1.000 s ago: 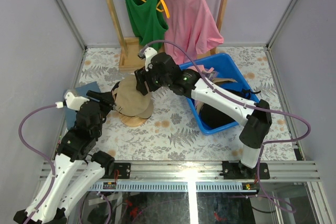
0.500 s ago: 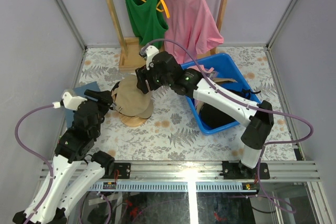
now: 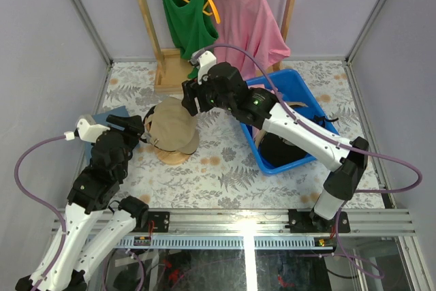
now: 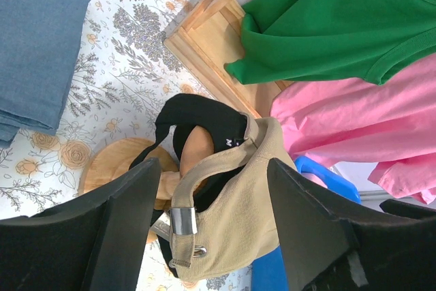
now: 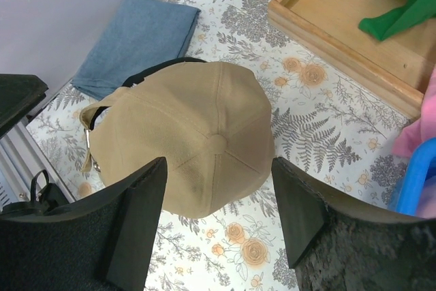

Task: Stack the hats
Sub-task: Stack the hat on the hat.

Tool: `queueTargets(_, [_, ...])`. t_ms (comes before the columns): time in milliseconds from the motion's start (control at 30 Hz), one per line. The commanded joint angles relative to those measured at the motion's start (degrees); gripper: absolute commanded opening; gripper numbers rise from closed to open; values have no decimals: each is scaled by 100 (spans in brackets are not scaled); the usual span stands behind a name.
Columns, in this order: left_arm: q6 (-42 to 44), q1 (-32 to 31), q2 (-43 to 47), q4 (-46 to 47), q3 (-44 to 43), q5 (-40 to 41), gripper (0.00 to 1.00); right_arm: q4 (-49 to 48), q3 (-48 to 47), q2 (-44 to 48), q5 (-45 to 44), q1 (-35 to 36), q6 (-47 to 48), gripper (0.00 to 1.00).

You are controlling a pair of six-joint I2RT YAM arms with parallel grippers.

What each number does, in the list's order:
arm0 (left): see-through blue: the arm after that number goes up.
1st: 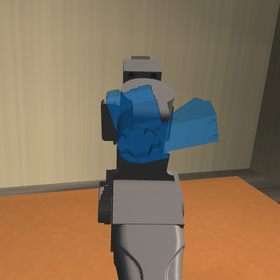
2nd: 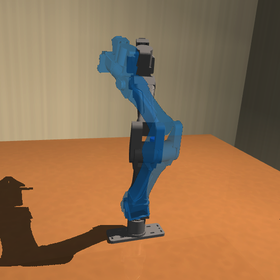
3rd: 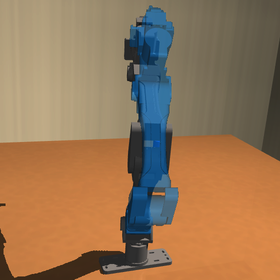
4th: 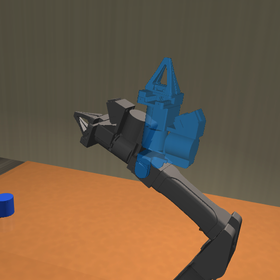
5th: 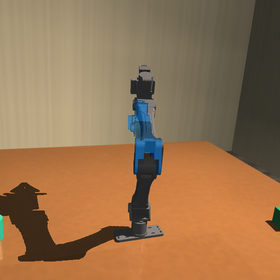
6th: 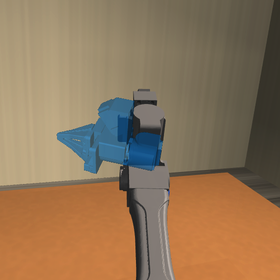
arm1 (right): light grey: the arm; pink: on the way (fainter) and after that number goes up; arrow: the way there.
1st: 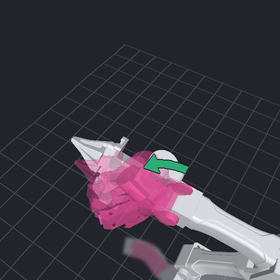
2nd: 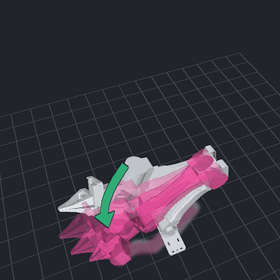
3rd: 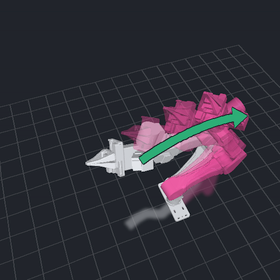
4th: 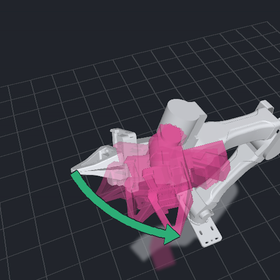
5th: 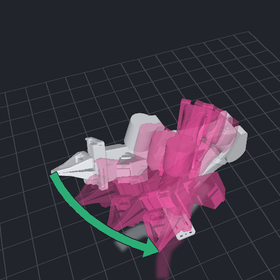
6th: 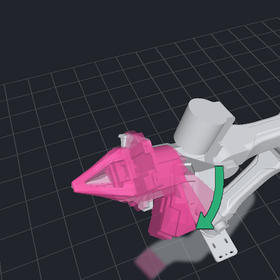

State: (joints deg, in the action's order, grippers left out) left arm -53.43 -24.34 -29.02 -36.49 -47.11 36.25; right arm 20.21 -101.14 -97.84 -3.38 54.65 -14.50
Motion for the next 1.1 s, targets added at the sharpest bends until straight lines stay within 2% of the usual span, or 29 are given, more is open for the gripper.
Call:
queueTargets(0, [127,10,-24,9,-171,105,64,-271,97,231,-278,57,119,71])
queueTargets(167, [137,8,-58,47,-209,60,64,-458,359,529,-502,54,161,70])
queueTargets(267, [262,8,-95,124,-282,-18,65,-590,597,718,-938,60,199,71])
queueTargets(433, [693,10,-431,574,-457,-677,64,-341,866,1004,-1631,-123,290,71])
queueTargets(567, [965,8,-941,905,-594,-1456,64,-85,1180,1332,-1657,-673,91,71])
queueTargets(767, [1251,-23,-1464,1228,-790,-2167,64,170,1772,1621,-1628,-1547,-139,71])
queueTargets(933, [1484,-250,-1731,1357,-930,-2267,62,184,2135,1467,-1396,-2007,-285,69])
queueTargets(1067, [1708,-562,-1888,1373,-1096,-2114,61,-12,2431,1386,-1160,-2270,-412,64])
